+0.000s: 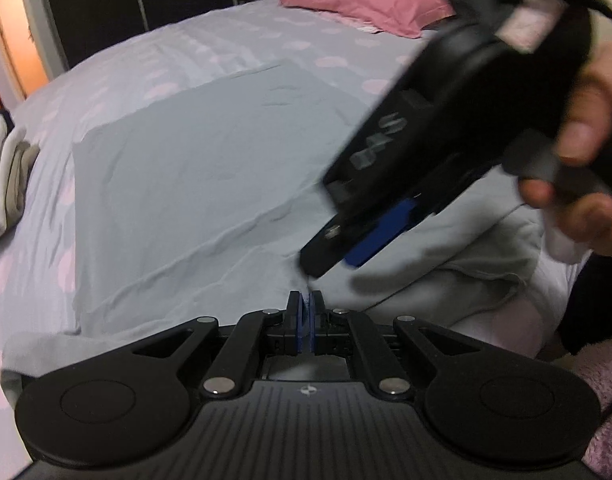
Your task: Fold clothes
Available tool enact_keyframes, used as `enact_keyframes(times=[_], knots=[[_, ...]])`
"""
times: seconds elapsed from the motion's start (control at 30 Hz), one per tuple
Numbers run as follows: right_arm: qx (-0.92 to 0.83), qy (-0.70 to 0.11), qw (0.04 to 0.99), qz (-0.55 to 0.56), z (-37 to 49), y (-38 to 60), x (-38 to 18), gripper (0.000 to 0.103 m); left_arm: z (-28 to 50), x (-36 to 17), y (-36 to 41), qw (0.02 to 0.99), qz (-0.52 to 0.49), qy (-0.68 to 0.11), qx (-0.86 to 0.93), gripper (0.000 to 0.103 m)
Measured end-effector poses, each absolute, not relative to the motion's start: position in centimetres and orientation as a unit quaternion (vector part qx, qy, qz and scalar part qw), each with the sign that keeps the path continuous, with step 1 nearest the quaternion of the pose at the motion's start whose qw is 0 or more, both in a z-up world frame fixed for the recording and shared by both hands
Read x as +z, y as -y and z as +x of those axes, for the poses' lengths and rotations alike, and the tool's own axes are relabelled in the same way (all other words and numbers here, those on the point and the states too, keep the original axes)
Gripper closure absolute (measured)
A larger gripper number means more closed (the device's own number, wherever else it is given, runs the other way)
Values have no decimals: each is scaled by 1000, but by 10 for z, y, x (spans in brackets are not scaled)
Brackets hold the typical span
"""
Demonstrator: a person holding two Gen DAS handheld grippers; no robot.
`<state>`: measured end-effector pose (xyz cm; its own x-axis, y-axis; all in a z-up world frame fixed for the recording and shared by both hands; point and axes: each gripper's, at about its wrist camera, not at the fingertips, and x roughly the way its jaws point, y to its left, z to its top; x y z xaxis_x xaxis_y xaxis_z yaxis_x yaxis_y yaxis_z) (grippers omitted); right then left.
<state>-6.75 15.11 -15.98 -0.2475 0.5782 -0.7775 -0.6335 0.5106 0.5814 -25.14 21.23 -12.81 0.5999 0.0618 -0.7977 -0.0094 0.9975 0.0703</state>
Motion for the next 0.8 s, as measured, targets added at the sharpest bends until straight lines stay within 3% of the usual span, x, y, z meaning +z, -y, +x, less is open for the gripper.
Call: enact_keyframes(times=[0.33, 0.53, 0.57, 0.6, 0.63, 0.7, 0.77, 0.8], knots=[[451, -692, 561, 55, -60, -168, -193, 67, -259, -128, -199, 896, 57, -440, -3, 102], [464, -672, 576, 38, -64, -170, -183, 67, -260, -129, -188, 895, 75, -439, -31, 102], [470, -663, 582, 35, -64, -169, -178, 73, -259, -129, -188, 895, 75, -439, -32, 102], [475, -655, 587, 31, -64, -168, -173, 87, -259, -129, -188, 895, 72, -440, -34, 102], [480, -646, 593, 27, -64, -167, -169, 96, -259, -129, -189, 895, 69, -440, -36, 101], [491, -629, 603, 20, -65, -165, -159, 99, -260, -126, -191, 896, 62, -438, -37, 98], [501, -611, 613, 13, -65, -163, -150, 99, -262, -121, -193, 899, 58, -432, -38, 85], [506, -602, 618, 9, -65, -162, -145, 99, -264, -117, -196, 902, 57, -426, -36, 85]])
